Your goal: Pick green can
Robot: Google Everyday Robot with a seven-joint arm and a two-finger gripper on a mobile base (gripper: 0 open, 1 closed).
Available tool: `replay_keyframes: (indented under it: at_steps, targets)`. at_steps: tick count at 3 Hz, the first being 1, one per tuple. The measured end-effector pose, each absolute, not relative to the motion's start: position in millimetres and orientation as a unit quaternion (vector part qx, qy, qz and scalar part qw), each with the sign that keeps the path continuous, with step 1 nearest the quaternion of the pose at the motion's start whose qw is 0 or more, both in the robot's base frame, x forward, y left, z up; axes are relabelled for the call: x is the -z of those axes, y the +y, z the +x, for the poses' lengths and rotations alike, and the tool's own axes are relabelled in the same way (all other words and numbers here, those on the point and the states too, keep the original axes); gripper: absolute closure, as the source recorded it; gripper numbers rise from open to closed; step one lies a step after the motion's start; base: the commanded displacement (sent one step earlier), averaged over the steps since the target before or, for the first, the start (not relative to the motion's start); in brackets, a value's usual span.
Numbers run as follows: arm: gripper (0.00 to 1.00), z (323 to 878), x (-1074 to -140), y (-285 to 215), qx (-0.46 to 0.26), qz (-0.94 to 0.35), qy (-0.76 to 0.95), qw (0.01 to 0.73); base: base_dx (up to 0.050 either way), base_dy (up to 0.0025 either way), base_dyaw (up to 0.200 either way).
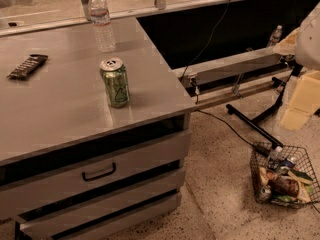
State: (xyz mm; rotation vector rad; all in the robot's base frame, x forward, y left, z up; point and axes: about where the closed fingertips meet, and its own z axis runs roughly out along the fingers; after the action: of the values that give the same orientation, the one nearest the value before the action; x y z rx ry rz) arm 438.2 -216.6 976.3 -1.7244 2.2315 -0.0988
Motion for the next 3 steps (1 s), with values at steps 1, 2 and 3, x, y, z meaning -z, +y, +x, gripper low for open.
replay_keyframes:
  at_steps: [1,2,3]
  targets:
    - [0.0,438.2,-976.3,-216.6,0.035,-0.603,0.781,0.159,0.021,0.00058,0.053]
    - [0.0,438.2,-976.3,-216.6,0.035,-0.603,0.781,0.159,0.014,0.0006,0.083]
    - [0.0,438.2,-976.3,-216.6,0.035,-0.603,0.781,0.159,0.012,0.00041,0.09]
